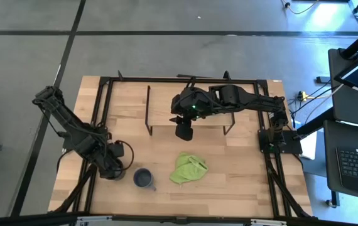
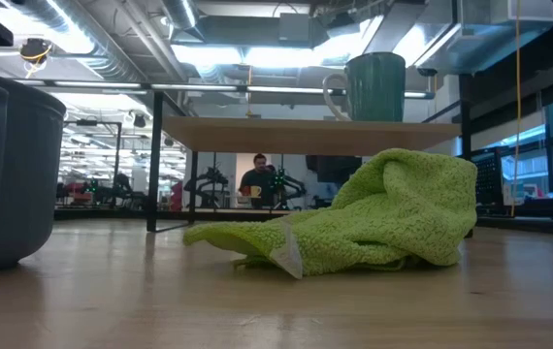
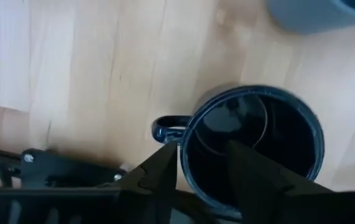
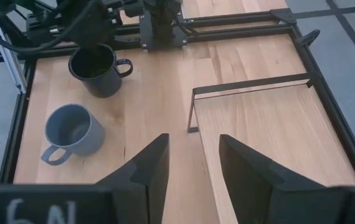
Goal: Stack small to large cups/mugs on shelf
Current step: Put the dark blue mug on the shelf
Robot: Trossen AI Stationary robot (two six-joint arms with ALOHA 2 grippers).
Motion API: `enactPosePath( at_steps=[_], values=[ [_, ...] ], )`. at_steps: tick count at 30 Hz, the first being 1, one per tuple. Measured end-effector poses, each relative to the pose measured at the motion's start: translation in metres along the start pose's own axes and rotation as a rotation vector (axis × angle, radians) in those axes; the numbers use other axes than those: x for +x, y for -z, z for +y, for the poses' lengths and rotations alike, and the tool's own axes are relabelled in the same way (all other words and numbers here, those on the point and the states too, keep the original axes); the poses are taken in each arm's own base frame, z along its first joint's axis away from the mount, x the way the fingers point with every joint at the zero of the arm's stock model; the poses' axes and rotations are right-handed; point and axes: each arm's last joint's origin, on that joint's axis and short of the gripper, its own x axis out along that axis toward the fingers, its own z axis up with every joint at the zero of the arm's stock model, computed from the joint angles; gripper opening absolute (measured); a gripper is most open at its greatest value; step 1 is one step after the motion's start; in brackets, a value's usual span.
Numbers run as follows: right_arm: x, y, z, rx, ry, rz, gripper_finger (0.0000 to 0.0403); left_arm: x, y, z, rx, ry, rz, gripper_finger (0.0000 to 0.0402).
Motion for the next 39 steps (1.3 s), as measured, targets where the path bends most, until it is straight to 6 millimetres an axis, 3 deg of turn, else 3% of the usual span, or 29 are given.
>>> enactPosePath(
  at_steps=[10,19,29,34,39],
  values=[
    [0.0,0.0,0.0,0.023,-0.001,0.001,0.0142,0.021,0.007,0.004,0.029,-0.005,0.1,0.0147],
    [0.0,0.001,0.0,0.026,0.001,0.009,0.0142,0.025,0.004,0.002,0.025,0.004,0.038,0.0149],
    [0.0,0.001,0.0,0.028,0.002,0.01,0.0142,0.046,0.007,0.003,-0.018,0.026,0.036,0.0147],
    [0.0,0.001,0.0,0.028,0.002,0.012,0.0142,0.049,0.008,0.004,-0.012,0.015,0.043,0.0115],
    [0.0,0.001,0.0,0.027,0.003,0.012,0.0142,0.049,0.008,0.004,-0.021,0.015,0.043,0.0041]
  ],
)
